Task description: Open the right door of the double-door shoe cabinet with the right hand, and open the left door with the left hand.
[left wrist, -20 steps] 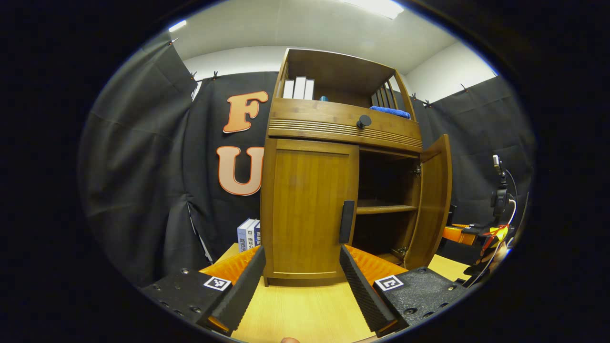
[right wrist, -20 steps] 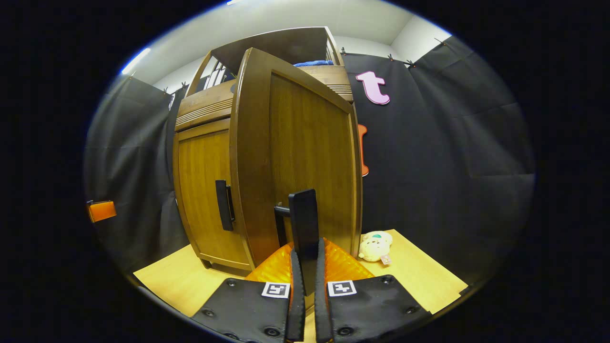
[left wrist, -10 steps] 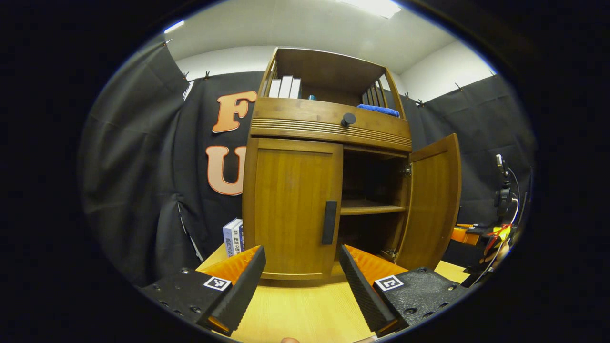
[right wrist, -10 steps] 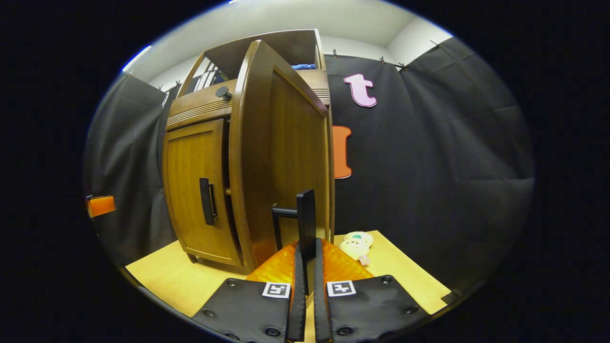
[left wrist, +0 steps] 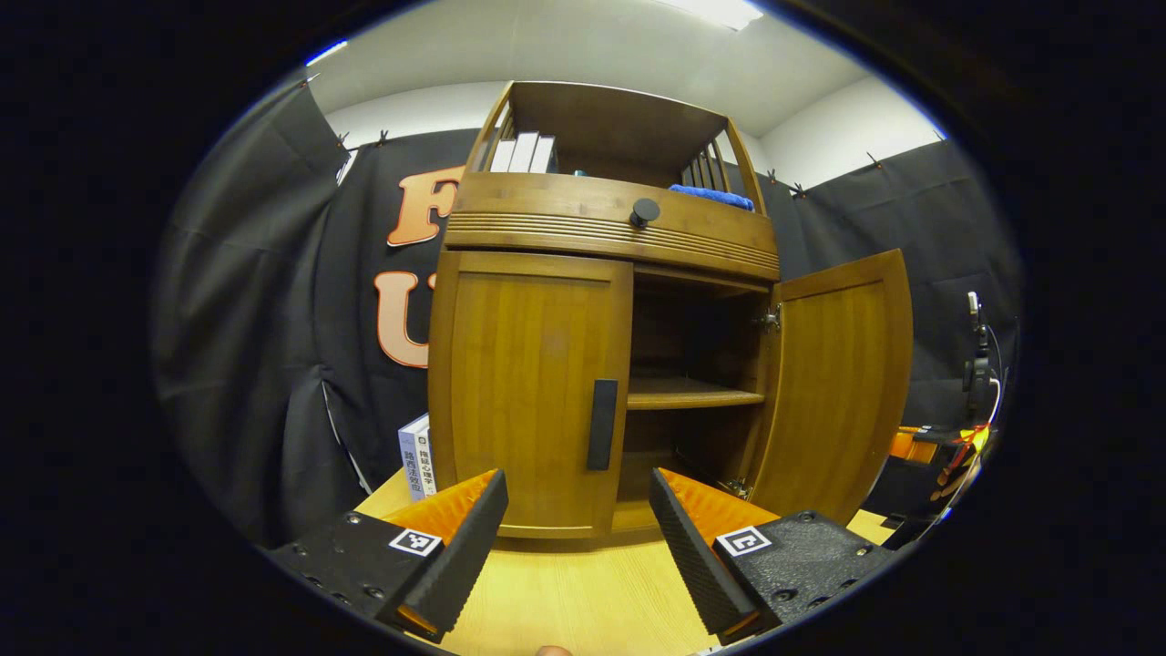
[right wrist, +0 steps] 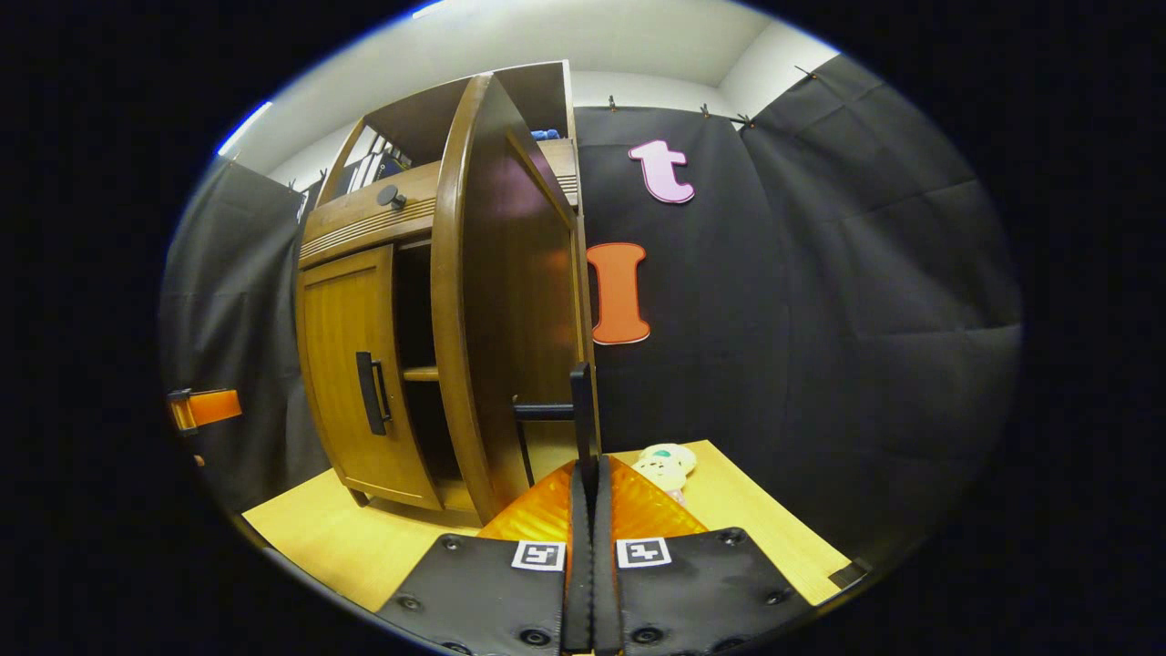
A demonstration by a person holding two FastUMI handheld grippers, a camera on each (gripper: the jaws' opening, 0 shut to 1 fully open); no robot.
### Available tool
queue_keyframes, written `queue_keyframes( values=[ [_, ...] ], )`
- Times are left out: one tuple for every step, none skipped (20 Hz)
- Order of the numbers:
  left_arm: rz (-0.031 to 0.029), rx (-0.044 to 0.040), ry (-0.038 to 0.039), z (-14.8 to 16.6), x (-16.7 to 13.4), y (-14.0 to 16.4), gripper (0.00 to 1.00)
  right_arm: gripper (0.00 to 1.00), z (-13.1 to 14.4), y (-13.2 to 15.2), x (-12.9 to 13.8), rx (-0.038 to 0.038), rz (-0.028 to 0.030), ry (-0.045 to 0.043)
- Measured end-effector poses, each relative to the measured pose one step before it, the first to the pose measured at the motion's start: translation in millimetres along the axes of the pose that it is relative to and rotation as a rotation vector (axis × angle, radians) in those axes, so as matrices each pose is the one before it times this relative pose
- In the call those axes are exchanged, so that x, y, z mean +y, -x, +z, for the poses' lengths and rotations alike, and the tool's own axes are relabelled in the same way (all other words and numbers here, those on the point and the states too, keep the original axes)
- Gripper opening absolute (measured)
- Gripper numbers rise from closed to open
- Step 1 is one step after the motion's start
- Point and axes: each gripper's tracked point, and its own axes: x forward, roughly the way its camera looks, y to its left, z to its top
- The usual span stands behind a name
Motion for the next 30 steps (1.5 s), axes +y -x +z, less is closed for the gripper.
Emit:
queue_keyframes(
  values=[
    [0.00051,-0.00130,-0.00512,-2.28,-3.38,-6.56,0.92,0.07,0.78,-0.41,-6.44,-0.00449,0.00136,0.00627],
    [-0.00069,0.00137,-0.00210,-3.30,-3.53,-7.33,0.95,0.07,-0.19,1.02,-5.93,-0.00274,0.00665,-0.00180],
    [-0.00393,0.00496,0.00314,-2.61,-4.43,-8.50,0.92,0.07,-0.01,-1.75,-2.65,0.00055,0.01432,-0.01107],
    [-0.00348,0.00769,0.00593,-2.95,-4.04,-7.56,0.95,0.07,0.48,1.21,-3.68,-0.00059,0.01134,-0.01161],
    [-0.00260,0.00698,0.00472,-3.61,-3.23,-10.49,0.95,0.07,0.47,-0.53,-2.45,0.00174,0.01057,-0.00615],
    [-0.00242,0.00386,0.00107,-2.31,-3.60,-11.50,0.92,0.07,0.10,-0.07,-2.01,0.00009,0.01057,-0.00428],
    [-0.00130,0.00194,-0.00254,-2.71,-4.97,-12.56,0.92,0.07,-0.51,-0.76,-2.10,0.00045,0.00915,-0.00186],
    [-0.00215,0.00275,-0.00413,-3.31,-4.85,-11.00,0.95,0.07,0.42,1.20,-1.67,-0.00083,0.00863,-0.00049],
    [-0.00632,0.00187,-0.00514,-2.74,-4.43,-12.37,0.92,0.07,-0.10,-0.68,-2.58,-0.00025,0.00867,-0.00029],
    [-0.00586,-0.00019,-0.00745,-1.92,-5.09,-9.82,0.92,0.07,0.58,0.83,-2.83,-0.00083,0.00843,0.00235],
    [-0.00287,-0.00309,-0.01202,-1.58,-3.93,-10.93,0.92,0.07,0.41,-0.50,-3.50,-0.00166,0.00660,-0.00056],
    [0.00586,-0.00178,-0.01042,-1.11,-3.14,-10.86,0.92,0.07,-0.10,-0.17,-2.06,0.00047,0.00890,-0.00520],
    [0.00309,0.00026,-0.00709,0.25,-1.55,-9.68,0.92,0.07,0.23,-0.08,-2.84,0.00094,0.00968,-0.00849],
    [0.00291,-0.00179,-0.00223,0.58,-1.15,-9.04,0.92,0.07,-0.05,-0.85,-2.29,-0.00221,0.00846,-0.00685],
    [0.00671,-0.00211,-0.00028,0.93,0.56,-7.22,0.92,0.07,0.81,0.35,-1.96,-0.00232,0.00860,-0.00412],
    [0.00981,-0.00084,-0.00127,0.87,1.84,-7.19,0.92,0.07,1.11,-0.80,-0.65,-0.00116,0.00624,-0.00526],
    [0.01360,-0.00435,-0.00164,-0.60,2.67,-7.30,0.92,0.07,0.33,-0.33,-0.84,-0.00033,0.00687,-0.00516],
    [0.01374,-0.00541,-0.00211,0.65,4.08,-6.06,0.92,0.08,0.43,-0.24,0.18,-0.00031,0.00304,-0.00256],
    [0.01350,-0.00695,-0.00475,0.96,4.30,-8.37,0.92,0.08,-0.12,-0.29,0.14,0.00122,0.00280,-0.00143],
    [0.01347,-0.00408,-0.00808,0.95,4.59,-5.11,0.92,0.08,-0.22,0.77,-0.10,-0.00011,0.00063,0.00017],
    [0.00967,0.00038,-0.01166,-1.70,3.44,-4.46,0.92,0.09,-0.16,-0.20,0.07,-0.00157,0.00042,0.00023],
    [0.00448,0.00206,-0.01081,-1.69,2.47,-4.62,0.92,0.09,-0.69,1.43,-0.18,0.00212,-0.00069,-0.00267],
    [0.00528,0.00523,-0.00824,-2.57,3.38,-6.05,0.92,0.09,-0.90,-0.17,0.30,0.00424,-0.00528,-0.00116],
    [0.00085,0.00824,-0.00247,-2.94,1.07,-4.16,0.92,0.10,-1.44,0.92,-1.55,0.00448,-0.01533,-0.00147],
    [-0.00425,0.00791,0.00446,-2.14,0.63,-2.27,0.92,0.12,-0.35,2.34,-3.25,0.00601,-0.02050,0.00458],
    [-0.00459,0.00417,0.00942,-2.86,-0.42,-2.23,0.92,0.04,0.01,1.24,-5.24,0.00029,-0.02078,0.00312],
    [-0.00154,0.00255,0.01043,-2.03,0.37,-2.94,0.92,0.14,-1.15,2.06,-4.09,-0.00008,-0.02043,-0.00329],
    [-0.00198,0.00118,0.00685,-1.83,0.21,-3.26,0.92,0.25,2.23,3.55,-2.75,-0.00164,-0.02555,-0.00310],
    [-0.00035,0.00071,0.00309,-1.57,1.46,-2.07,0.92,0.36,1.21,3.51,-4.78,-0.00366,-0.02441,0.00051],
    [0.00197,0.00236,0.00298,-1.90,0.92,-2.48,0.92,0.46,1.19,2.58,-3.63,-0.00254,-0.02056,0.00159]
  ],
)
